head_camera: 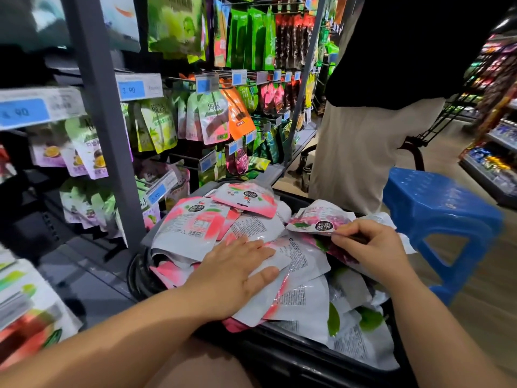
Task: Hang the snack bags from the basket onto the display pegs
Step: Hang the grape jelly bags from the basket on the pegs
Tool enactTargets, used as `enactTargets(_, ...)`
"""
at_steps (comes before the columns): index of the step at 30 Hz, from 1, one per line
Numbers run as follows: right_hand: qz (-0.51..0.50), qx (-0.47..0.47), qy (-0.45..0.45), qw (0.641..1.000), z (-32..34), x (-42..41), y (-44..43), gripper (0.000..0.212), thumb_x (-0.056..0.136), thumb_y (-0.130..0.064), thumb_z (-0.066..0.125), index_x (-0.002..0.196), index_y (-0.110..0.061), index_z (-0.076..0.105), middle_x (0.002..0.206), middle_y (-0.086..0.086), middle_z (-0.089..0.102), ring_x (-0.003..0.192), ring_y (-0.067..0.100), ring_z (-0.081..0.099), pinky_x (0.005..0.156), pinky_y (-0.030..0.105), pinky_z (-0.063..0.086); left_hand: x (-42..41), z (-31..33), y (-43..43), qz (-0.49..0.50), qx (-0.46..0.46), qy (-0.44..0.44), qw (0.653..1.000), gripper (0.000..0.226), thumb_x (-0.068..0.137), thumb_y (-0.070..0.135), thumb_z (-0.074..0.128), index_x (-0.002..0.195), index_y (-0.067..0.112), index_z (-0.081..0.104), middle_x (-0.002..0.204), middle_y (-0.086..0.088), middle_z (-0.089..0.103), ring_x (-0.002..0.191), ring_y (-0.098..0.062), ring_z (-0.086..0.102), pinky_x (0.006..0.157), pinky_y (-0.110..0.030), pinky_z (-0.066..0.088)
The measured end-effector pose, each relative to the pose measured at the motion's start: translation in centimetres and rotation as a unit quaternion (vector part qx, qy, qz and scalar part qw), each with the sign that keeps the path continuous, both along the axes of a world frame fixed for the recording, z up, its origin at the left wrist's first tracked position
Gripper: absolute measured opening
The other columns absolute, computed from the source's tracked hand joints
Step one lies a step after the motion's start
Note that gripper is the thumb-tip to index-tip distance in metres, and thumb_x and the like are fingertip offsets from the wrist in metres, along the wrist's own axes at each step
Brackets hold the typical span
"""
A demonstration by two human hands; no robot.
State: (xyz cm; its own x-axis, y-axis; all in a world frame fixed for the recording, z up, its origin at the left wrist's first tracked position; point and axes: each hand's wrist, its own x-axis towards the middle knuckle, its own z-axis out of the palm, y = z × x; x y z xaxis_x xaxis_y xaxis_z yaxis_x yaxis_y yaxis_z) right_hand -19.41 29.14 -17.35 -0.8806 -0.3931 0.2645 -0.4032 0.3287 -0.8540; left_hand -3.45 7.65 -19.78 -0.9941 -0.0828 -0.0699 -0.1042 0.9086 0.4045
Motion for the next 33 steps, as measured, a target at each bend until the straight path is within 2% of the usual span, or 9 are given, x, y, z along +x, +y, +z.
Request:
enactTargets(4, 0.012, -0.063, 0.050, 0.997, 1.5, 1.5, -0.7, 0.013, 0.081, -0.007, 0.076, 0.074, -0.015, 0.069, 0.076, -0.016, 0.073, 0.076, 0.000, 0.067, 0.074, 0.018, 0.054, 0.2, 0.1, 0.0, -0.001, -0.002, -0.007, 1.000, 0.072, 0.084, 0.070, 0.010, 0.150, 0.046, 0.020, 0.162, 0.019, 0.009, 0.149, -0.005, -0.004, 0.121, -0.033, -0.004)
enactTargets(7, 0.004, -0.102, 0.106, 0.989, 3.1, 2.3, -1.1, 0.021, 0.082, -0.014, 0.076, 0.070, -0.029, 0.068, 0.074, -0.007, 0.073, 0.076, 0.010, 0.069, 0.072, 0.029, 0.054, 0.1, 0.1, 0.0, 0.001, 0.001, -0.001, 1.000, 0.060, 0.093, 0.066, 0.019, 0.149, 0.045, 0.023, 0.161, 0.020, 0.012, 0.149, -0.005, -0.002, 0.121, -0.033, -0.002)
enactTargets(10, 0.023, -0.160, 0.141, 0.977, 5.0, 3.3, -2.0, 0.035, 0.086, -0.013, 0.072, 0.070, -0.044, 0.066, 0.065, -0.010, 0.070, 0.061, 0.004, 0.063, 0.059, 0.024, 0.052, 0.1, 0.2, -0.3, 0.011, 0.023, 0.010, 1.000, 0.059, 0.094, 0.064, 0.029, 0.149, 0.043, 0.025, 0.160, 0.020, 0.016, 0.149, -0.006, 0.003, 0.121, -0.033, 0.004)
enactTargets(13, 0.039, -0.221, 0.148, 0.963, 6.6, 4.0, -2.9, 0.027, 0.083, -0.024, 0.071, 0.069, -0.046, 0.064, 0.059, -0.011, 0.065, 0.056, 0.004, 0.061, 0.050, 0.020, 0.051, 0.2, 0.7, -0.8, 0.042, 0.195, 0.044, 0.979, 0.083, 0.080, 0.072, 0.054, 0.150, 0.046, 0.018, 0.154, 0.022, 0.024, 0.144, -0.004, 0.021, 0.117, -0.030, 0.021)
enactTargets(17, 0.043, -0.270, 0.115, 0.955, 8.2, 4.5, -4.5, 0.014, 0.079, -0.036, 0.075, 0.072, -0.035, 0.063, 0.061, -0.002, 0.061, 0.064, 0.023, 0.061, 0.065, 0.037, 0.054, -0.2, 2.5, -1.1, 0.078, 0.434, 0.118, 0.890, 0.124, 0.039, 0.074, 0.082, 0.140, 0.054, 0.014, 0.150, 0.022, 0.028, 0.138, -0.001, 0.029, 0.109, -0.024, 0.028)
enactTargets(21, 0.101, -0.325, 0.012, 0.940, 9.0, 4.7, -6.9, 0.017, 0.070, -0.041, 0.078, 0.068, -0.034, 0.063, 0.075, 0.012, 0.062, 0.073, 0.031, 0.061, 0.068, 0.055, 0.054, 0.0, 3.3, -1.5, 0.067, 0.524, 0.116, 0.841, 0.119, 0.038, 0.050, 0.097, 0.140, 0.039, 0.037, 0.137, -0.005, 0.059, 0.124, -0.026, 0.058, 0.105, -0.049, 0.045)
enactTargets(25, 0.110, -0.309, -0.001, 0.945, 8.9, 4.9, -9.0, 0.014, 0.074, -0.038, 0.077, 0.070, -0.032, 0.065, 0.081, 0.016, 0.064, 0.077, 0.031, 0.063, 0.073, 0.057, 0.055, 1.1, 3.1, -1.1, 0.064, 0.623, 0.066, 0.777, 0.090, 0.044, 0.022, 0.094, 0.124, 0.003, 0.059, 0.111, -0.022, 0.070, 0.103, -0.042, 0.067, 0.094, -0.056, 0.051)
enactTargets(29, 0.114, -0.225, -0.019, 0.967, 7.5, 4.1, -9.4, 0.012, 0.082, -0.029, 0.075, 0.076, -0.031, 0.065, 0.078, -0.001, 0.070, 0.075, 0.018, 0.067, 0.070, 0.038, 0.056, 1.0, 2.0, -0.9, 0.125, 0.608, 0.094, 0.778, 0.090, 0.038, 0.032, 0.094, 0.118, 0.005, 0.062, 0.106, -0.018, 0.073, 0.100, -0.038, 0.069, 0.098, -0.057, 0.048)
enactTargets(33, 0.072, -0.034, 0.044, 0.996, 6.0, 1.3, -6.3, 0.027, 0.087, -0.032, 0.074, 0.112, -0.031, 0.063, 0.111, -0.016, 0.066, 0.103, 0.004, 0.063, 0.085, 0.026, 0.053, 1.1, 2.2, -1.1, 0.143, 0.607, 0.118, 0.773, 0.077, 0.046, 0.031, 0.084, 0.116, 0.006, 0.064, 0.105, -0.016, 0.074, 0.098, -0.035, 0.071, 0.095, -0.054, 0.050)
